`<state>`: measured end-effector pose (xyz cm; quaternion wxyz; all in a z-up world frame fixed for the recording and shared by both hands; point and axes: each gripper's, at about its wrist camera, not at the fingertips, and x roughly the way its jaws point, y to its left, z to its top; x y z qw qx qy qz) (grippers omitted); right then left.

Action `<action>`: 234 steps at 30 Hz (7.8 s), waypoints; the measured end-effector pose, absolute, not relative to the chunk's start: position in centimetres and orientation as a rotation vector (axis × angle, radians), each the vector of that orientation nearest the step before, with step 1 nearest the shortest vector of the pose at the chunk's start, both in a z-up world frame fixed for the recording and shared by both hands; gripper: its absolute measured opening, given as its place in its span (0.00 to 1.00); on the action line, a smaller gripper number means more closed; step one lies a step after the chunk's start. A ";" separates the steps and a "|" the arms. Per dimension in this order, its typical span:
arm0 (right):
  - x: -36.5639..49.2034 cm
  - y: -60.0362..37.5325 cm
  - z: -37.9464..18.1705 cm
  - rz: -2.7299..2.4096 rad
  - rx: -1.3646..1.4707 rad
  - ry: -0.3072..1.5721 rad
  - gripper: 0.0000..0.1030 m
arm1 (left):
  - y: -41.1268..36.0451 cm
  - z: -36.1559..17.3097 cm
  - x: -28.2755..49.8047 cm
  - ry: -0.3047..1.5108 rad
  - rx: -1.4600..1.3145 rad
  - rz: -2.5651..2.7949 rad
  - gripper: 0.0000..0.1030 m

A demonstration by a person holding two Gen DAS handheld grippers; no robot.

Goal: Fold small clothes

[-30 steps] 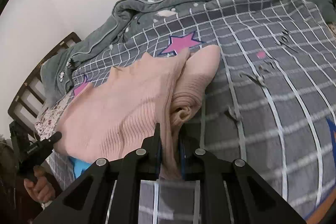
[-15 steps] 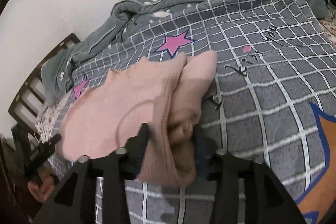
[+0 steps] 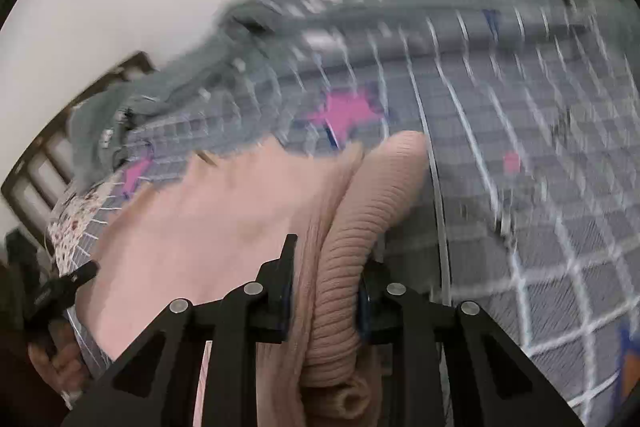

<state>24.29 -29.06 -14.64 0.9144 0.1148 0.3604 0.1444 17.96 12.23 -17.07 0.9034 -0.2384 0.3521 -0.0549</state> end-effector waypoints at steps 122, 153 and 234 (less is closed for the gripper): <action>13.8 -30.2 -12.7 0.291 0.196 0.597 0.00 | -1.9 -12.0 15.8 0.761 -0.295 -0.214 0.73; 12.0 -32.6 -11.1 0.228 0.261 0.563 0.04 | 1.1 -12.2 20.6 0.666 -0.325 -0.290 0.73; 23.8 -29.3 -14.5 0.466 0.368 0.734 0.32 | -2.7 -14.6 22.5 0.750 -0.405 -0.484 0.38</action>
